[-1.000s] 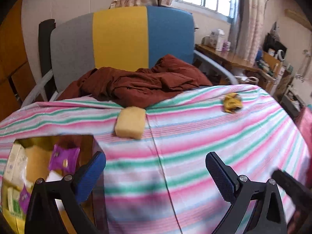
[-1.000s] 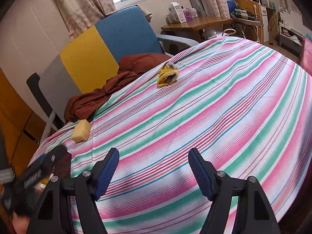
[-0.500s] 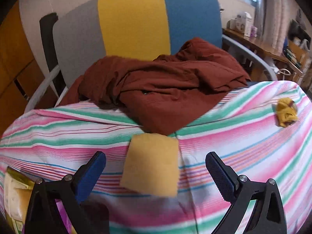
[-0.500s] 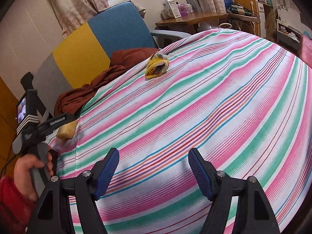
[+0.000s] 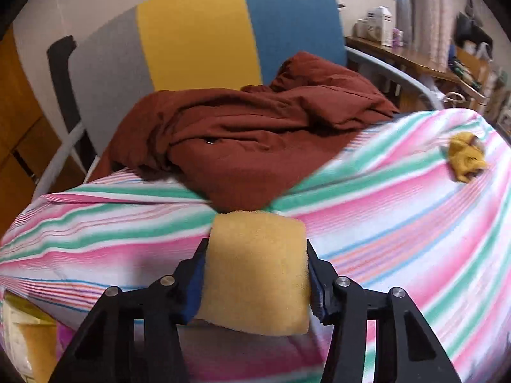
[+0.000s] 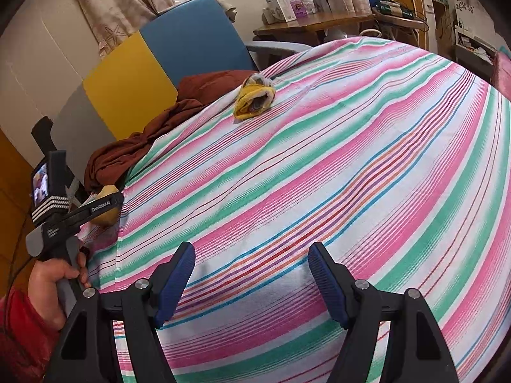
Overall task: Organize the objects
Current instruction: 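Grasp the yellow sponge with the left tool while the right tool approaches the yellow plush toy, then grasp the yellow plush toy with the right tool while the left tool holds the sponge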
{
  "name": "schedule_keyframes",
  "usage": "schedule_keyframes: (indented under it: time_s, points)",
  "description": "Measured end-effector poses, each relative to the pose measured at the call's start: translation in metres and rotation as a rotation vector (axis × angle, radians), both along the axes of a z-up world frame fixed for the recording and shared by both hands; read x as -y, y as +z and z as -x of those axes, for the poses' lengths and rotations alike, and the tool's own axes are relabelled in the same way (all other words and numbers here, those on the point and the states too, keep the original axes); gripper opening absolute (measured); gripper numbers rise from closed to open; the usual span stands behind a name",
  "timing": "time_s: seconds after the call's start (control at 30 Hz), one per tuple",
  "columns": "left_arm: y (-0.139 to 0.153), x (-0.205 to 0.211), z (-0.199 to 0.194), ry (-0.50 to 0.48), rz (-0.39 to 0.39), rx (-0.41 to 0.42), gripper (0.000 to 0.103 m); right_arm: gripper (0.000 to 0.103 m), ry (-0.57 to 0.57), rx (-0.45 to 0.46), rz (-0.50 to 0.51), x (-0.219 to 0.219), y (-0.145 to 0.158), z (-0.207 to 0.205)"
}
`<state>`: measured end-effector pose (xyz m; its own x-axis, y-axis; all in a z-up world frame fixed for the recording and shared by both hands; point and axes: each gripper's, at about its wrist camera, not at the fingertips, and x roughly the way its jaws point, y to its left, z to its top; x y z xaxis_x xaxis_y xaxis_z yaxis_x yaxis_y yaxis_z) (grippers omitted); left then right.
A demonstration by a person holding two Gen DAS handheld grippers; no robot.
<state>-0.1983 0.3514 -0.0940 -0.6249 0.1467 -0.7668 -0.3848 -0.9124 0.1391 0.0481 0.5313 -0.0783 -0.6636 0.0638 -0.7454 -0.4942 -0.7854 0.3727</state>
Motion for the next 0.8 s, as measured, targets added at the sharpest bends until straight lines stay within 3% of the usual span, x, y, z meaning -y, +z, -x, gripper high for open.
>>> schedule_keyframes:
  time_s: [0.07,0.23,0.37,0.8]
  points:
    - [0.002,-0.003,-0.009,-0.014,-0.001,-0.024,0.053,0.075,0.001,0.003,0.003,0.000,-0.002,0.002]
    - [0.004,-0.017,-0.046,-0.042,-0.096,-0.006,0.053,0.075,0.025,-0.004,-0.018,-0.009,0.002,0.017]
    - [0.003,-0.032,-0.068,-0.084,-0.085,-0.044,0.053,0.075,0.025,-0.014,-0.079,-0.031,0.006,0.041]
    - [-0.008,-0.030,-0.067,-0.089,-0.112,-0.029,0.054,0.074,-0.034,-0.062,-0.222,-0.101,0.015,0.170]
